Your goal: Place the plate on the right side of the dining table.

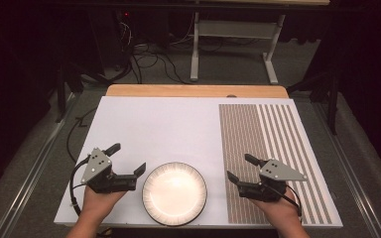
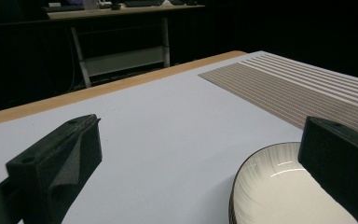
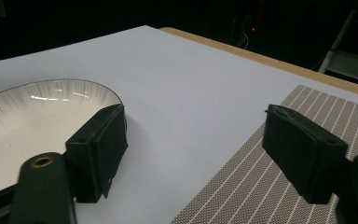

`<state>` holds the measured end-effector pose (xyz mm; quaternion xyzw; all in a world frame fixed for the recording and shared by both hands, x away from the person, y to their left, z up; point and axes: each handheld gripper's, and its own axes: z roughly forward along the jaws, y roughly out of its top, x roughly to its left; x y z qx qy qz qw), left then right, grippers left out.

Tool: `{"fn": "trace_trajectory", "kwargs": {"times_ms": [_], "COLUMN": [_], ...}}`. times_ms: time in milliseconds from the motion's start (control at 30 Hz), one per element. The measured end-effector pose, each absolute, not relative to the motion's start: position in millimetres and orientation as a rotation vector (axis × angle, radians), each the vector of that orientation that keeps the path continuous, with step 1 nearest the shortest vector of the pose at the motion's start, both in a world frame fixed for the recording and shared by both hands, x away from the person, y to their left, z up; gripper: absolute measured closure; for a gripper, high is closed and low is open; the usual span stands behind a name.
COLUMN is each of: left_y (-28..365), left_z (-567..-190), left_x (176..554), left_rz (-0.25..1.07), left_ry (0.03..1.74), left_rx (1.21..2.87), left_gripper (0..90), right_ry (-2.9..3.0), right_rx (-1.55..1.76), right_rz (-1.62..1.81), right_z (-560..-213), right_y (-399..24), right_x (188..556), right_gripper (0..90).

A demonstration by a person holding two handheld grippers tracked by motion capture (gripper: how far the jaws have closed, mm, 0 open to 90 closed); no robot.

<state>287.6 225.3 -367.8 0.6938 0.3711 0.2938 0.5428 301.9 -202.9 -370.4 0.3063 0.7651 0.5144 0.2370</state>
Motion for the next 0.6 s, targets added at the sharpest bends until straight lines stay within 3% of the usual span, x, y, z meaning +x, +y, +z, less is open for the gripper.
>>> {"fn": "trace_trajectory", "kwargs": {"times_ms": [433,467,567,600], "left_y": [224.6,224.4,224.5,224.7], "left_z": [-367.9,-367.8,-367.5,-367.4], "left_x": [287.1,286.9,286.6,286.6], "left_rz": [0.704,0.703,0.704,0.704], "left_ry": [0.881,0.880,0.877,0.877], "left_rx": [1.656,1.655,1.659,1.659], "left_gripper": [0.0,0.0,0.0,0.0], "right_ry": [2.183,2.200,2.212,2.234], "right_rx": [0.794,0.774,0.752,0.742], "right_rz": [1.379,1.370,1.360,1.354], "right_z": [-371.9,-372.4,-373.0,-374.0], "right_y": [-184.0,-180.0,-177.0,-173.9], "right_x": [298.4,297.3,296.8,296.5], "right_gripper": [49.1,54.9,58.9,64.4]}}
